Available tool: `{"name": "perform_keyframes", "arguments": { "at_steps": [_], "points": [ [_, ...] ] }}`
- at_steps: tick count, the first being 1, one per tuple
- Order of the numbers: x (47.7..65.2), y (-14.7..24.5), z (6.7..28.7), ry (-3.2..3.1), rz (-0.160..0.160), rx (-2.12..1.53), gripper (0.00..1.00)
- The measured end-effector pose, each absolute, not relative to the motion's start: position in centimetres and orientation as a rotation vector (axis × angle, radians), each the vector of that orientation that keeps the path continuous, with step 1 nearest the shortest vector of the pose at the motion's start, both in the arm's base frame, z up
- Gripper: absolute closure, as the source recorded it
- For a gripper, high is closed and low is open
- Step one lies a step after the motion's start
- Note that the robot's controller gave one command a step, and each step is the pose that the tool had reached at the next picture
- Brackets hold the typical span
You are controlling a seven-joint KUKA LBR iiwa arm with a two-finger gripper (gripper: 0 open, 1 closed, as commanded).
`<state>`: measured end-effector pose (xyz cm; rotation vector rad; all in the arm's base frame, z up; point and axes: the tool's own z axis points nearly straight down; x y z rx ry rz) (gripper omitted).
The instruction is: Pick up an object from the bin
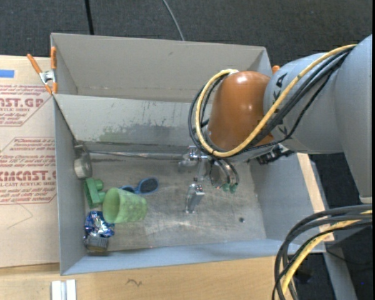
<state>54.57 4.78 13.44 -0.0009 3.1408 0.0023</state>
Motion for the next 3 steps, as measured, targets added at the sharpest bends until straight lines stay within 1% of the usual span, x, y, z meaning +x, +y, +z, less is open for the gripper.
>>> {"name": "perform_keyframes", "arguments": {
  "at_steps": [1, 2, 3],
  "points": [
    [49.0, 7.2, 7.2, 3.125, 0.001, -0.257, 0.0],
    [49.1, 17.4, 7.2, 3.102, 0.005, -0.466, 0.0],
    [52.4, 23.2, 7.2, 3.017, -0.027, -0.882, 0.0]
  ]
}}
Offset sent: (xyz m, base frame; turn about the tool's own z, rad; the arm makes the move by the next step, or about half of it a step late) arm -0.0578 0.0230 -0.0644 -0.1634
